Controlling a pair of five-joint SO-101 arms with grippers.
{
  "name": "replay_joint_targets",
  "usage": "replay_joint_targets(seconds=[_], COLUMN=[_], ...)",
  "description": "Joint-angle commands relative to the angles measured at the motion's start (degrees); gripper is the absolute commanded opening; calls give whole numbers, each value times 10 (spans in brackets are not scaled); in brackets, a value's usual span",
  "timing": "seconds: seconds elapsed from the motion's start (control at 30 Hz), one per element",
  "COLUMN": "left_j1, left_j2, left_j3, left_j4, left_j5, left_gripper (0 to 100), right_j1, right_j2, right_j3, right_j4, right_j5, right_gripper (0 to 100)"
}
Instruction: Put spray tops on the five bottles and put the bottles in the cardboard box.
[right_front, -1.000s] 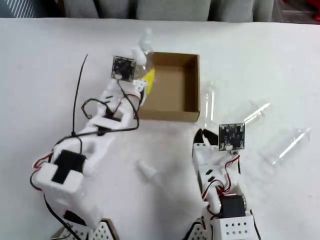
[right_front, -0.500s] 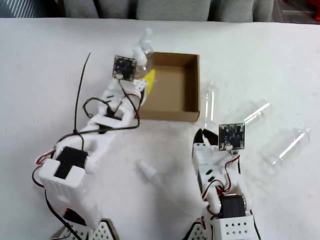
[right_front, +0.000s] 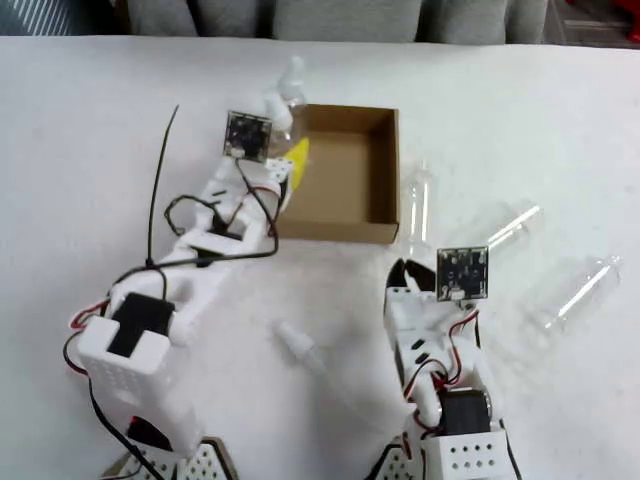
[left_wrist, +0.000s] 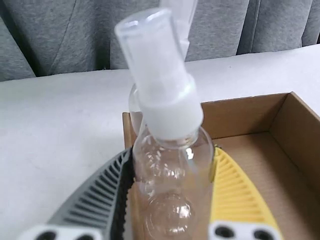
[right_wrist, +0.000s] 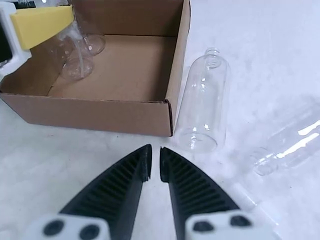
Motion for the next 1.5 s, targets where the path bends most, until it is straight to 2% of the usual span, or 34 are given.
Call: replay_joint_targets(seconds=[0.0, 0.2, 0.3, 0.83, 1.0, 1.33, 1.47], left_j1=[-21, -27, -27, -26, -26, -28, -22], left_j2=[-5, -7, -7, -15, -94, -307, -428], left_j3=[-26, -18, -17, -13, 41, 140, 215], left_j4=[-13, -13, -13, -13, -9, 221, 280], left_j5=[-7, -6, -4, -3, -7, -8, -32], left_gripper=[74, 260, 321, 335, 335, 335, 334], right_j1=[6, 7, 7, 7, 7, 7, 7], right_j2=[-6, -6, -6, -6, -6, -6, -6], right_j3=[-6, -6, -6, -6, -6, -6, -6], right_j4=[-15, -15, -15, -15, -15, -15, -15], right_j5=[7, 7, 7, 7, 7, 7, 7], right_gripper=[20, 20, 20, 20, 21, 21, 21])
